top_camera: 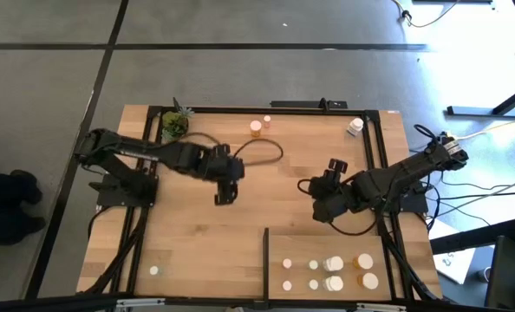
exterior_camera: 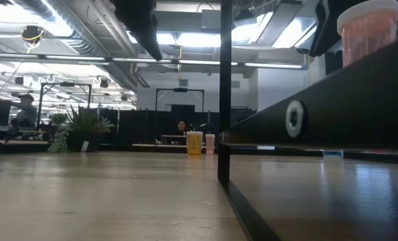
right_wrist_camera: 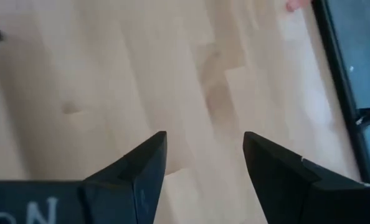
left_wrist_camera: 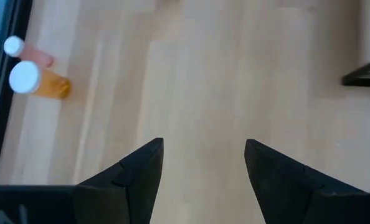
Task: Pick and place medicine bottles onto shelf by color
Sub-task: Put the white pill bottle on the shelf aligned with the other white pill bottles
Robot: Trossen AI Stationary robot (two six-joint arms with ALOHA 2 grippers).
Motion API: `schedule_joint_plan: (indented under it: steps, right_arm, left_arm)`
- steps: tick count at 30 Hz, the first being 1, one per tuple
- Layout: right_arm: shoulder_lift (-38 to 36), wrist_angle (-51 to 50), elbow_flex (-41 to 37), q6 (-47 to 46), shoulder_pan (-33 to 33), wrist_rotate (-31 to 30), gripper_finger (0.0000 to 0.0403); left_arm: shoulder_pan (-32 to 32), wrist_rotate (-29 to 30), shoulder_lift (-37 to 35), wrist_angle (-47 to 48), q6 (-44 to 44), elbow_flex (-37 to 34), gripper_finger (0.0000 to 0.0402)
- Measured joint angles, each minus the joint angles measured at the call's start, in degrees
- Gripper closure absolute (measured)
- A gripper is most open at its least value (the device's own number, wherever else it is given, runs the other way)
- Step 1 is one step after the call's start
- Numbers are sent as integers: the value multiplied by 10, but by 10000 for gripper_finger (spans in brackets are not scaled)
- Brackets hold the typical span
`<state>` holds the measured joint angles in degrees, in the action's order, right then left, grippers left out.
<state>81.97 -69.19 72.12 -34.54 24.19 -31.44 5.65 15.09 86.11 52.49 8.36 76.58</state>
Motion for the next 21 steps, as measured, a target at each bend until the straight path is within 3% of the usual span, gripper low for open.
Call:
schedule_joint_plan:
  steps: [5, 11, 16, 21]
  right_arm:
    - [0, 0, 0, 66, -54, 0, 189]
    - [0, 1, 0, 143, -135, 39, 189]
    - [0, 8, 0, 176, -188, 52, 189]
    - [0, 23, -1, 215, -226, 67, 189]
  left_arm:
    - [-88, -61, 0, -12, -66, 0, 182]
    - [-216, -199, 0, -39, -184, 0, 182]
    - [-295, -253, 0, -47, -291, 0, 182]
    - [-343, -310, 0, -64, -311, 0, 182]
